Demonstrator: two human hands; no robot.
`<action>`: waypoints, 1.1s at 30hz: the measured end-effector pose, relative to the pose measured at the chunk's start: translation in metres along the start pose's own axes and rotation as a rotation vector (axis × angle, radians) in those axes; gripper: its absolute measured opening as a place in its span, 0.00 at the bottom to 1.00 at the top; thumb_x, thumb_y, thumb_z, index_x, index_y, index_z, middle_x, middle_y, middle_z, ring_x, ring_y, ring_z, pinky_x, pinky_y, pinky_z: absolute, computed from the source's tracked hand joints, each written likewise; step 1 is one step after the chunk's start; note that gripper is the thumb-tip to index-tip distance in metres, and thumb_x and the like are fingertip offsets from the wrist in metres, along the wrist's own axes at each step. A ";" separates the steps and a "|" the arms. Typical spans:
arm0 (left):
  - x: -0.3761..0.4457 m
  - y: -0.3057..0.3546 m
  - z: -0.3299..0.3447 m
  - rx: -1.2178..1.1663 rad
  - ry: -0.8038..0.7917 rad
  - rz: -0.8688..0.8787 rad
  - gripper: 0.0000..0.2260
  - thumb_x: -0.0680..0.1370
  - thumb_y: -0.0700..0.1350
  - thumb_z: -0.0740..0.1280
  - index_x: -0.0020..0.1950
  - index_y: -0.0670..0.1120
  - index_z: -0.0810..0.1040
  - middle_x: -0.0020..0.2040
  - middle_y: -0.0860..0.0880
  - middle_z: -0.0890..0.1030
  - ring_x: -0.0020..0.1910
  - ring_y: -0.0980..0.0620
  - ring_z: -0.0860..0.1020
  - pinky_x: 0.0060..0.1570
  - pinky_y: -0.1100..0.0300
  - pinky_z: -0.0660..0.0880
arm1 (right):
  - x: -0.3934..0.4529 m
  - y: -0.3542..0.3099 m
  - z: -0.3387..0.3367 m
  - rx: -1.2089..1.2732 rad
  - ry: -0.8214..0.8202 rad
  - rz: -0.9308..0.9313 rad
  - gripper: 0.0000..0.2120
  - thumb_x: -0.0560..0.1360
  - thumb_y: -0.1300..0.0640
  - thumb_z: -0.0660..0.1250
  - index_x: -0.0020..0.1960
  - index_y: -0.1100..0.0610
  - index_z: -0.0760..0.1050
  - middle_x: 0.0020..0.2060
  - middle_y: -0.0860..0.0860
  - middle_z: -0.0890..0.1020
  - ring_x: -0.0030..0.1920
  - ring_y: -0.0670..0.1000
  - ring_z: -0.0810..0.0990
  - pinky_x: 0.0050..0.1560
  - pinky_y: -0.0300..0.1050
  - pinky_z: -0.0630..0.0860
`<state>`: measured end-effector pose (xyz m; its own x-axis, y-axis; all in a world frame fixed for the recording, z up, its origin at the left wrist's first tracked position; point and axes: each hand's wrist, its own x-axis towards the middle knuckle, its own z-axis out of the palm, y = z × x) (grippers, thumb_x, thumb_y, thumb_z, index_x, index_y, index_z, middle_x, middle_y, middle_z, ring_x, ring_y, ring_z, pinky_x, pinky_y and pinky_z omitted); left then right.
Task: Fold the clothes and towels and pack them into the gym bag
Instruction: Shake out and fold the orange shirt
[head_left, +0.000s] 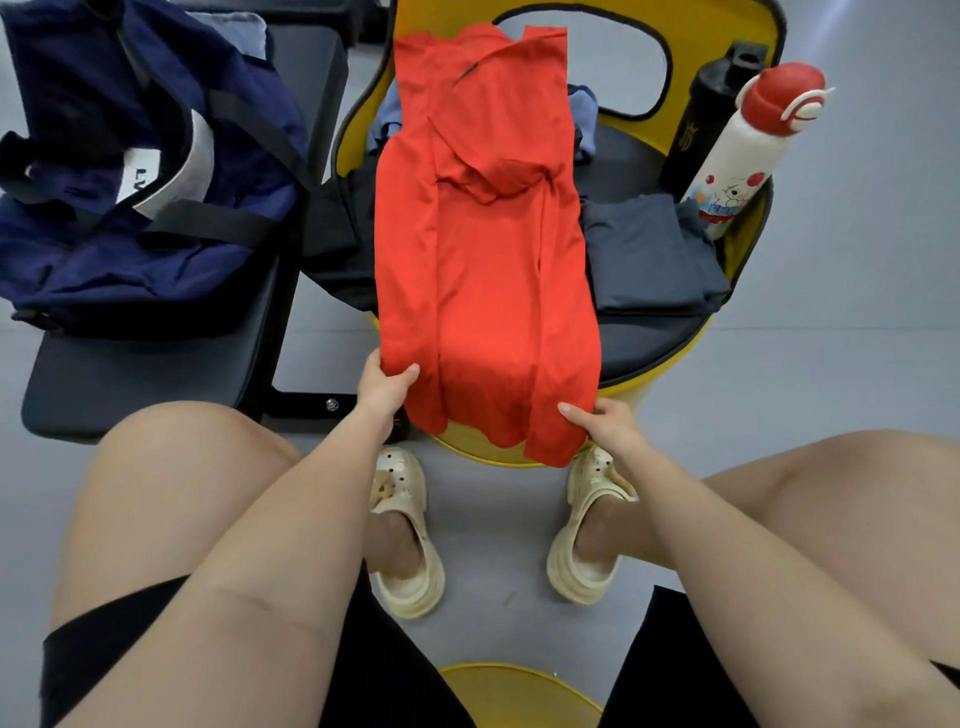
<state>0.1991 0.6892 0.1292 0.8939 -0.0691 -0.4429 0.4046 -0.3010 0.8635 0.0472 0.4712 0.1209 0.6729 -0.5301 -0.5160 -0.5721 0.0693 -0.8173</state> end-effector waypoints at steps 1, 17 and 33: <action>-0.001 0.001 0.001 0.017 -0.026 -0.013 0.22 0.78 0.38 0.66 0.71 0.40 0.65 0.67 0.42 0.73 0.65 0.45 0.72 0.55 0.60 0.69 | 0.001 0.002 0.000 0.006 -0.005 0.008 0.12 0.73 0.57 0.72 0.53 0.64 0.79 0.48 0.55 0.81 0.48 0.51 0.78 0.51 0.44 0.74; -0.027 -0.041 -0.029 0.378 -0.471 -0.220 0.16 0.76 0.34 0.67 0.63 0.38 0.73 0.55 0.45 0.77 0.58 0.47 0.75 0.54 0.58 0.68 | -0.011 0.026 0.000 -0.025 -0.170 0.108 0.19 0.75 0.60 0.69 0.64 0.66 0.73 0.55 0.55 0.79 0.52 0.51 0.76 0.45 0.37 0.72; -0.077 -0.056 -0.050 0.141 -0.281 -0.222 0.07 0.80 0.35 0.60 0.58 0.40 0.72 0.49 0.43 0.77 0.44 0.48 0.76 0.43 0.57 0.76 | -0.041 0.030 -0.006 -0.126 -0.167 0.173 0.20 0.76 0.65 0.66 0.67 0.69 0.69 0.53 0.56 0.76 0.51 0.55 0.76 0.53 0.49 0.76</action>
<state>0.1167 0.7591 0.1269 0.6919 -0.2398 -0.6810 0.5342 -0.4646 0.7063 -0.0010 0.4901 0.1190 0.6219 -0.3722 -0.6891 -0.7322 0.0359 -0.6802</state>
